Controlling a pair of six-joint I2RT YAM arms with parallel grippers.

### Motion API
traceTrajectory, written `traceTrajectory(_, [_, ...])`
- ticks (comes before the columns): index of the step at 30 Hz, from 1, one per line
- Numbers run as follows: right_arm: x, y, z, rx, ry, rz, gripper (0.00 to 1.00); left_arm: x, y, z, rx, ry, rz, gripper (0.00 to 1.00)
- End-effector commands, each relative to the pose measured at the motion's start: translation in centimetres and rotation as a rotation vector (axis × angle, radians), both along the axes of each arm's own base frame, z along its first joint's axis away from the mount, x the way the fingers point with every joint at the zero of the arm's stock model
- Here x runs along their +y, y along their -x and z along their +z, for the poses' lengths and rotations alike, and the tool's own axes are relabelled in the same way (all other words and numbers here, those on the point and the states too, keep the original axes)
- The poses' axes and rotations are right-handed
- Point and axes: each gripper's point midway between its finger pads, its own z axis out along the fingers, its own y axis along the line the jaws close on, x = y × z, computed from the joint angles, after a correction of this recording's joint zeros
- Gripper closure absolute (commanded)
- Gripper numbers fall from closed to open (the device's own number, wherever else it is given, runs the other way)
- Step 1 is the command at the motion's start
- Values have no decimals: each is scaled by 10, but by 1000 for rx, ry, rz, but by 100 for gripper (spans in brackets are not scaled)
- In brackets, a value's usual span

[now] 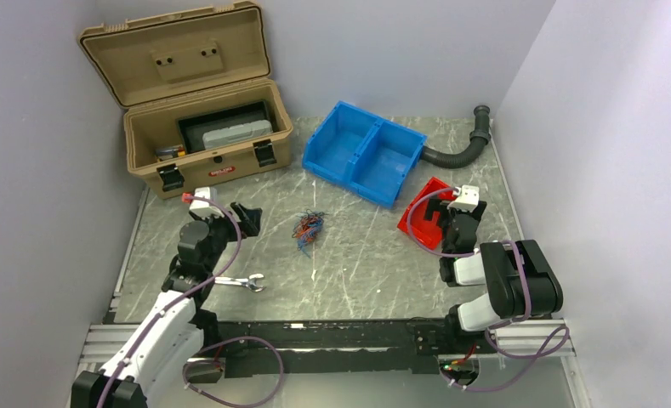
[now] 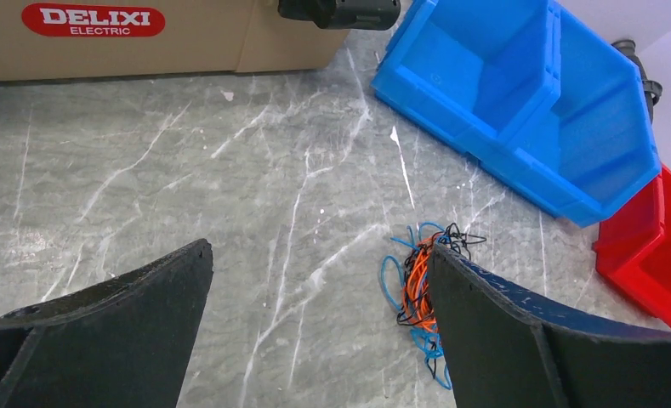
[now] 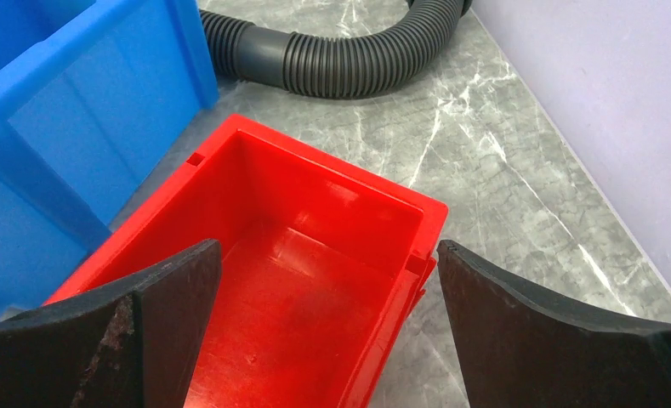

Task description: Untangle the cables

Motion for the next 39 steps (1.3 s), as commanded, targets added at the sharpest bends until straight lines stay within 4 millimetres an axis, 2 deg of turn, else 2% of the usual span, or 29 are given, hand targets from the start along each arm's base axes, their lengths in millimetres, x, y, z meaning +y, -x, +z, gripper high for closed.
traceTrajectory(1, [1, -6, 13, -49, 4, 0, 0, -5, -2, 12, -61, 6, -31, 1])
traceTrajectory(9, [1, -7, 13, -48, 2, 1, 0, -22, 1, 16, -97, -3, -139, 1])
traceTrajectory(15, [-5, -5, 24, -57, -7, -38, 0, -32, -1, -1, -8, -115, -142, 1])
traceTrajectory(19, [-2, -4, 40, -48, -16, -31, 0, -59, -2, -9, 43, -163, -256, 1])
traceTrajectory(21, [0, 0, 44, -29, -60, -33, 0, -72, -3, -12, 66, -185, -313, 1])
traceTrajectory(26, [6, 3, 69, -47, -171, -28, 0, -98, -1, -22, 113, -195, -432, 3])
traceTrajectory(30, [24, -2, 92, 62, -374, -25, 0, -111, -4, -32, 171, -194, -489, 8])
traceTrajectory(34, [71, -1, 115, 102, -393, 252, 0, -111, -9, -48, 249, -205, -472, 13])
traceTrajectory(36, [75, 7, 118, 73, -447, 262, 0, -116, -9, -56, 288, -206, -503, 21])
traceTrajectory(39, [80, 16, 119, 37, -493, 289, 0, -125, -10, -61, 318, -188, -545, 28])
